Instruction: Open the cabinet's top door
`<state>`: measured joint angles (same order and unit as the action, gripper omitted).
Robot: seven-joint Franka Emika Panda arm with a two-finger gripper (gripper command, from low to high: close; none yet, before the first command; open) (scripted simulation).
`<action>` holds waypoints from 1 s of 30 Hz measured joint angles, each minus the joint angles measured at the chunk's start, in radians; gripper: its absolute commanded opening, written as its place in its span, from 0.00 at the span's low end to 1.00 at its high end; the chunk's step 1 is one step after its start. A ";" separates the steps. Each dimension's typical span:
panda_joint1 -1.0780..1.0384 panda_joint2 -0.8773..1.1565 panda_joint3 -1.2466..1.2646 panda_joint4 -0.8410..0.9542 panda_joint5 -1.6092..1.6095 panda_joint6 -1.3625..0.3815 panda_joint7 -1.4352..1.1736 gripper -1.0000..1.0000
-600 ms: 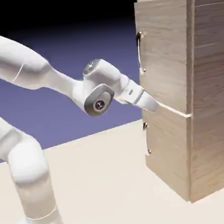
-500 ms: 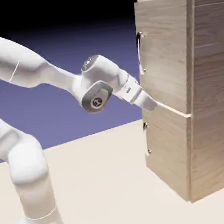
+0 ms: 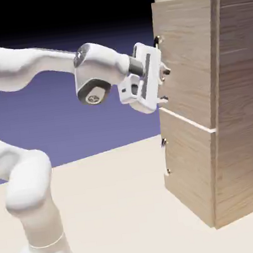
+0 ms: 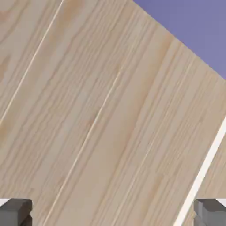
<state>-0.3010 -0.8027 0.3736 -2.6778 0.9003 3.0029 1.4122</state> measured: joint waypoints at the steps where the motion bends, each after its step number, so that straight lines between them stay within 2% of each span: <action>1: -0.015 -0.011 0.018 0.006 0.043 -0.002 0.032 0.50; 30: -0.454 -0.337 0.542 0.192 1.305 -0.049 0.973 0.50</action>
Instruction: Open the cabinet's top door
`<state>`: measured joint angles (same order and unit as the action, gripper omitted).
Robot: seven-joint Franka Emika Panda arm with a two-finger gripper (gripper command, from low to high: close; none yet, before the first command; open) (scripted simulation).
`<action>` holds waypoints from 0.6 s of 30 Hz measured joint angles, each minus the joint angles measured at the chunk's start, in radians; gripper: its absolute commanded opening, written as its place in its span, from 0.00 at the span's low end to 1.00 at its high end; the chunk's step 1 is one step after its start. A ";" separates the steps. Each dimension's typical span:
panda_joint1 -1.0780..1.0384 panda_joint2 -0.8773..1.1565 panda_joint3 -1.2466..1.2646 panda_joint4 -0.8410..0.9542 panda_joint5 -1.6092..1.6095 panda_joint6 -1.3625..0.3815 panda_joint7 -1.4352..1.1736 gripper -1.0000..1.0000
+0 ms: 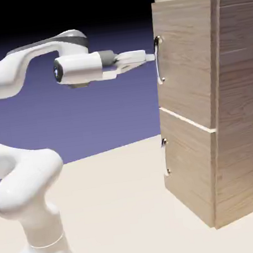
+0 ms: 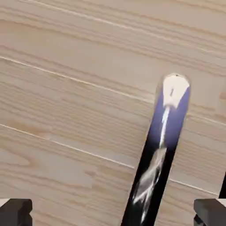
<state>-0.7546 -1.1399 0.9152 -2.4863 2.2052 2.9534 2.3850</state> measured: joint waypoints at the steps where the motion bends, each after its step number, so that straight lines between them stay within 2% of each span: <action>1: -0.015 -0.011 0.018 0.006 0.044 -0.002 0.032 0.50; 4: -0.039 -0.029 0.046 0.016 0.111 -0.004 0.083 0.50; 9: -0.223 0.007 0.124 0.126 0.179 -0.071 0.057 0.50; 10: -0.226 0.007 0.126 0.128 0.180 -0.072 0.057 0.00; 12: -0.226 0.007 0.126 0.128 0.180 -0.072 0.057 0.00; 18: -0.024 -0.028 -0.082 -0.081 0.101 -0.312 -0.014 0.00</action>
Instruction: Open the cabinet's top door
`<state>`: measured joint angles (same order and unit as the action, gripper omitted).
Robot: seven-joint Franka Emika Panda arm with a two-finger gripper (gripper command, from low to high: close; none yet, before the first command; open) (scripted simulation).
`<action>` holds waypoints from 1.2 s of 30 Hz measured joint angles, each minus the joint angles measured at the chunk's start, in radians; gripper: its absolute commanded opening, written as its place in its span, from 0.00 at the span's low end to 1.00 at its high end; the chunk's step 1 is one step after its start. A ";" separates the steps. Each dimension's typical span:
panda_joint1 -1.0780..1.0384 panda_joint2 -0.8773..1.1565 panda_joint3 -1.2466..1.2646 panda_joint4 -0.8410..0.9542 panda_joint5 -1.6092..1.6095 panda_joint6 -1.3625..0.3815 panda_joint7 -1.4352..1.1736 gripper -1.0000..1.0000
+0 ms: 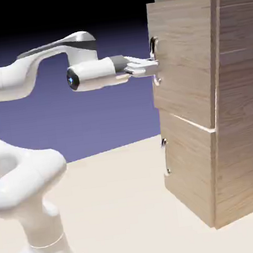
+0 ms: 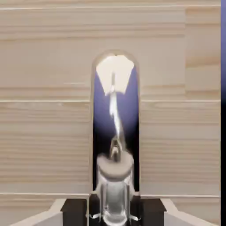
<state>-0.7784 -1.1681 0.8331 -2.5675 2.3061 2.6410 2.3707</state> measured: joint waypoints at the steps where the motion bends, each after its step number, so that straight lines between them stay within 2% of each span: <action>1: 0.028 -0.006 -0.036 -0.029 -0.022 -0.038 -0.008 0.00; 10: 0.186 -0.050 -0.362 -0.212 -0.271 -0.354 -0.051 0.00; 19: 0.217 -0.017 -0.688 -0.262 -0.568 -0.669 -0.098 0.00; 27: 0.231 0.141 -0.978 -0.186 -0.845 -0.974 -0.174 0.00; 36: 0.336 0.454 -1.275 0.056 -1.109 -1.354 -0.291 0.00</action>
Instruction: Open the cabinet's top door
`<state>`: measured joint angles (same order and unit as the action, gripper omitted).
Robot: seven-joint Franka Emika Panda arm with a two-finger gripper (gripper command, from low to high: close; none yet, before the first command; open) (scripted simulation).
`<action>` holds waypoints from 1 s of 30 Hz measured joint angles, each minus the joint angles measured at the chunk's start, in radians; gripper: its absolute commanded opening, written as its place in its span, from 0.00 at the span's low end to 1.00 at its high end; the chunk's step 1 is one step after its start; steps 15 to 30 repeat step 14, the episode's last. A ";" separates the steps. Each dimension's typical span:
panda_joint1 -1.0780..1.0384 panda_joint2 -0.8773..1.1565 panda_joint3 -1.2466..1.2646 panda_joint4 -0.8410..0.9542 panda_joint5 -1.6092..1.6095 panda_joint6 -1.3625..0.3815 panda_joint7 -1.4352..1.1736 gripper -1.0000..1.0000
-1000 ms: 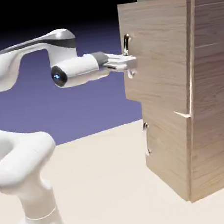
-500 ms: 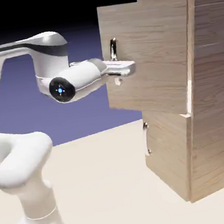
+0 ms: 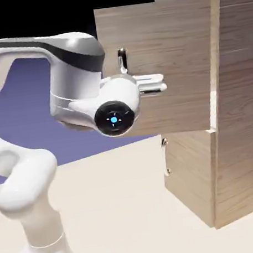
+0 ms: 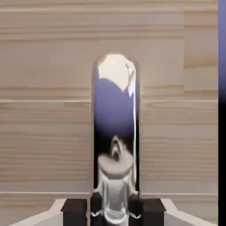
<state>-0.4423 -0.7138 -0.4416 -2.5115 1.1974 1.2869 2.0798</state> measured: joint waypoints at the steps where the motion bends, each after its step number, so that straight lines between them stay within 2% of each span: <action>1: 0.016 0.036 -0.027 0.032 -0.020 -0.041 -0.013 0.00; 12: 0.171 0.435 -0.267 0.402 -0.137 -0.478 -0.172 0.00; 13: 0.177 0.466 -0.280 0.430 -0.140 -0.510 -0.186 1.00; 30: 0.177 0.466 -0.280 0.430 -0.141 -0.511 -0.187 1.00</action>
